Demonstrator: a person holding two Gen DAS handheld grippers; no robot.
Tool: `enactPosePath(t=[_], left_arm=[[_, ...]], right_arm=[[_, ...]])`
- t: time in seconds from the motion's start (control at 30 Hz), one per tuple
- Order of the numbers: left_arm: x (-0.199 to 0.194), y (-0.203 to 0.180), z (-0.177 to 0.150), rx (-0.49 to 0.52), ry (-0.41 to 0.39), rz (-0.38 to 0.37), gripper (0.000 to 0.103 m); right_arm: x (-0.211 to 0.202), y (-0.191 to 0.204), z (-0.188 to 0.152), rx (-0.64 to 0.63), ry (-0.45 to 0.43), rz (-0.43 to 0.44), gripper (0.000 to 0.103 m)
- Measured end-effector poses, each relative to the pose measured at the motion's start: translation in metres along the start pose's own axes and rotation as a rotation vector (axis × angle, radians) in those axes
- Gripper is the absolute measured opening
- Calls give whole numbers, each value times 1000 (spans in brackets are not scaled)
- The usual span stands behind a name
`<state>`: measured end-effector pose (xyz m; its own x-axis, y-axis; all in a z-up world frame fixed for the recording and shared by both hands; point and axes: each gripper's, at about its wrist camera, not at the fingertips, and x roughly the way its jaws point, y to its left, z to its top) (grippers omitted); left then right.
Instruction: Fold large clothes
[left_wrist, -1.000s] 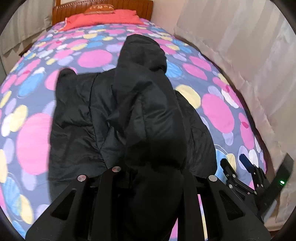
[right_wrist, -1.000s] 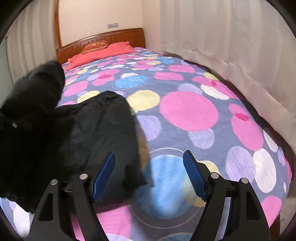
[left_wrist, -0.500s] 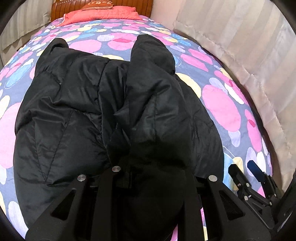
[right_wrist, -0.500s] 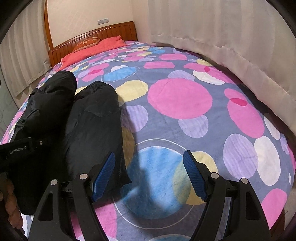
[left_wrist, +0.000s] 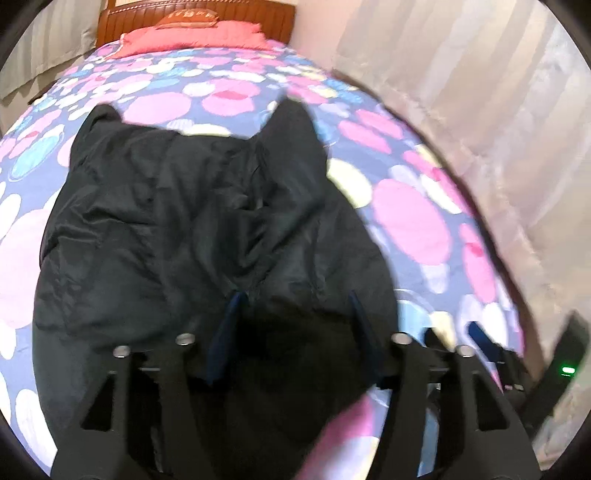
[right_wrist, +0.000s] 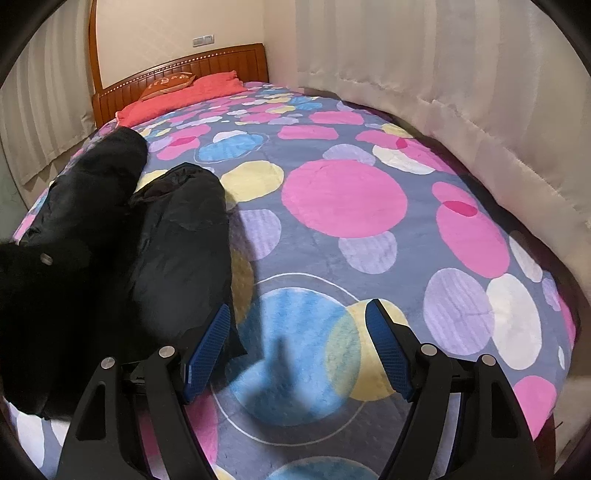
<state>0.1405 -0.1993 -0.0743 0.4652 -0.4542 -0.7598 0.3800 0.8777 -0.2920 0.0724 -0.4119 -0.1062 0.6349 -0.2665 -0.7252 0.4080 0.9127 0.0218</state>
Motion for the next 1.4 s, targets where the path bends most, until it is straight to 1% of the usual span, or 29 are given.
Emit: enactPosePath(t=[0.07,0.13,0.23,0.3,0.33,0.37,0.4,0.43,0.53,0.67,0.73,0.8,0.87,0.93,0.97,1.03,1.07,1.1,1.13,1.17,1.2,1.23,1.3,1.37,1.4], left_arm=[[-13,-7,-1,19,-21,-16,61],[-32,-11,-5,44,-60,-38,61],[-56,-4,-11,62,-109,-23,62],[-70,11,-17,51,-132,-2,62],[-78,22,-19,36,-144,12,65],[-84,35,-21,17,-159,31,68],[-88,41,-22,4,-168,46,69],[-94,57,-24,-18,-181,75,69],[-101,89,-26,-65,-203,138,69],[-108,134,-34,-129,-207,216,72],[-109,149,-37,-158,-210,219,76],[-108,159,-40,-180,-202,195,77],[-103,163,-41,-185,-185,177,78],[-97,168,-44,-187,-172,167,78],[-94,170,-46,-194,-164,156,78],[-88,175,-51,-216,-157,128,80],[-85,177,-54,-229,-159,119,84],[-84,179,-56,-237,-162,112,85],[-82,180,-58,-242,-162,101,85],[-79,181,-58,-243,-158,86,85],[-77,181,-58,-238,-158,79,85],[-75,180,-55,-225,-154,76,85],[-72,174,-50,-208,-154,87,85],[-68,167,-44,-193,-154,81,85],[-64,163,-42,-183,-149,77,85]], right_arm=[[-3,1,0,-6,-3,-6,75],[-6,3,1,-10,-6,-8,75],[-11,8,2,-22,-17,-12,75],[-15,14,3,-34,-25,-11,75],[-17,18,4,-43,-30,-10,75],[-19,22,5,-52,-34,-10,75],[-21,27,6,-62,-40,-8,75],[-23,30,7,-69,-43,-5,75],[-27,44,11,-89,-55,11,75],[-36,64,23,-103,-82,43,75],[-39,73,29,-102,-91,69,75],[-41,84,36,-96,-88,109,75],[-38,94,41,-79,-64,168,75],[-31,102,42,-51,-23,230,81],[-26,106,41,-37,3,257,81],[-14,113,37,-28,66,287,81],[-8,116,35,-28,95,296,81],[2,119,31,-25,133,307,81],[6,121,29,-19,149,316,81],[11,121,25,-10,158,336,76],[12,121,24,-14,158,350,39],[14,123,24,-27,166,347,27],[14,123,25,-64,151,326,17],[14,124,27,-105,130,278,13],[17,123,27,-131,120,246,13]])
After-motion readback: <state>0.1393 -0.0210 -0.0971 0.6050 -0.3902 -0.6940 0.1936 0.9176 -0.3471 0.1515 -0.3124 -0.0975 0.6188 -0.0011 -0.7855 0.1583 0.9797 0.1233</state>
